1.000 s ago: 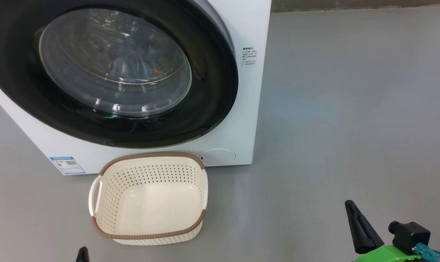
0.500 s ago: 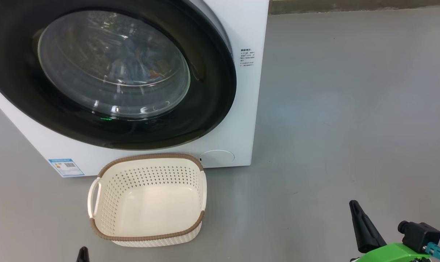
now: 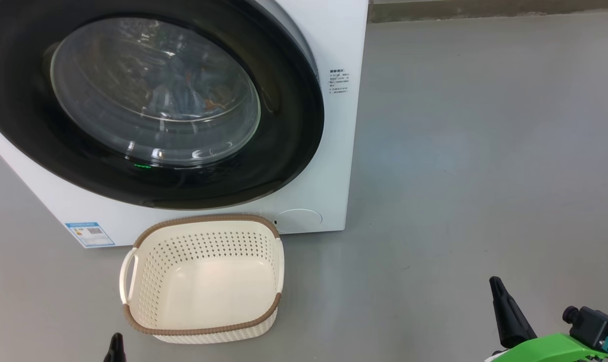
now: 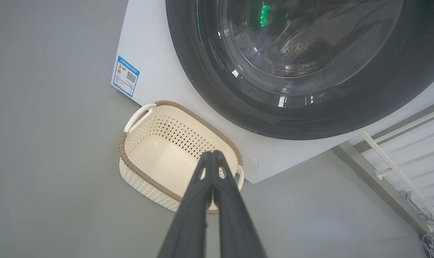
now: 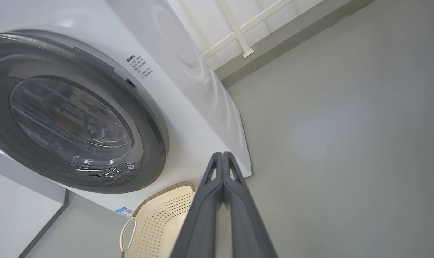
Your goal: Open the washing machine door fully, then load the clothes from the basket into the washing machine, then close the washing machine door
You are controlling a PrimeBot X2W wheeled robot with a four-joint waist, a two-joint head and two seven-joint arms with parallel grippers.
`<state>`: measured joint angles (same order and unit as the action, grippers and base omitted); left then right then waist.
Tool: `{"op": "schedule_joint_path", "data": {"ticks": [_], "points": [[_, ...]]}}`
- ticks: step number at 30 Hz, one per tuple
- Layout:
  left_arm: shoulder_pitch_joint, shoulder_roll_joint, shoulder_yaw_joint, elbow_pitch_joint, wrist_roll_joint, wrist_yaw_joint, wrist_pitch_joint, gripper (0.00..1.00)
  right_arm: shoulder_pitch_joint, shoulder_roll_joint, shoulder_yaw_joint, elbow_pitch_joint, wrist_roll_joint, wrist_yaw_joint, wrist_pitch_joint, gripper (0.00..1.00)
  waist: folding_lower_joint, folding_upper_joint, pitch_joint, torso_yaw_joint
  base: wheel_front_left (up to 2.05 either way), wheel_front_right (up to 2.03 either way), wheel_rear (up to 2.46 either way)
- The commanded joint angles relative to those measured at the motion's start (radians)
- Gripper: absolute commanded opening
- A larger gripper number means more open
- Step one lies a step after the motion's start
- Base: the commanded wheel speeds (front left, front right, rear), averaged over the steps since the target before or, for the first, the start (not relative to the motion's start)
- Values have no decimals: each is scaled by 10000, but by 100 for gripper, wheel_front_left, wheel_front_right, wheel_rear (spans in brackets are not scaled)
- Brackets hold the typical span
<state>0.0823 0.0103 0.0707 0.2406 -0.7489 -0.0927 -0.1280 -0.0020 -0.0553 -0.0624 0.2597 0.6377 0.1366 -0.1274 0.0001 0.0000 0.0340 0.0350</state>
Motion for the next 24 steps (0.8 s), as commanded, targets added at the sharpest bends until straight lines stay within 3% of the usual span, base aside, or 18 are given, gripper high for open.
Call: {"op": "schedule_joint_path", "data": {"ticks": [1, 24], "points": [[-418, 182, 154, -179, -290, -64, 79, 0, -448, -26, 18, -218, 328, -22, 56, 0, 0, 0, -5, -6, 0, 0, 0], [-828, 242, 230, -116, -2584, -151, 722, 0, -617, -5, -132, -199, 2915, -32, 707, 0, 0, 0, -89, -101, 0, 0, 0]]}}
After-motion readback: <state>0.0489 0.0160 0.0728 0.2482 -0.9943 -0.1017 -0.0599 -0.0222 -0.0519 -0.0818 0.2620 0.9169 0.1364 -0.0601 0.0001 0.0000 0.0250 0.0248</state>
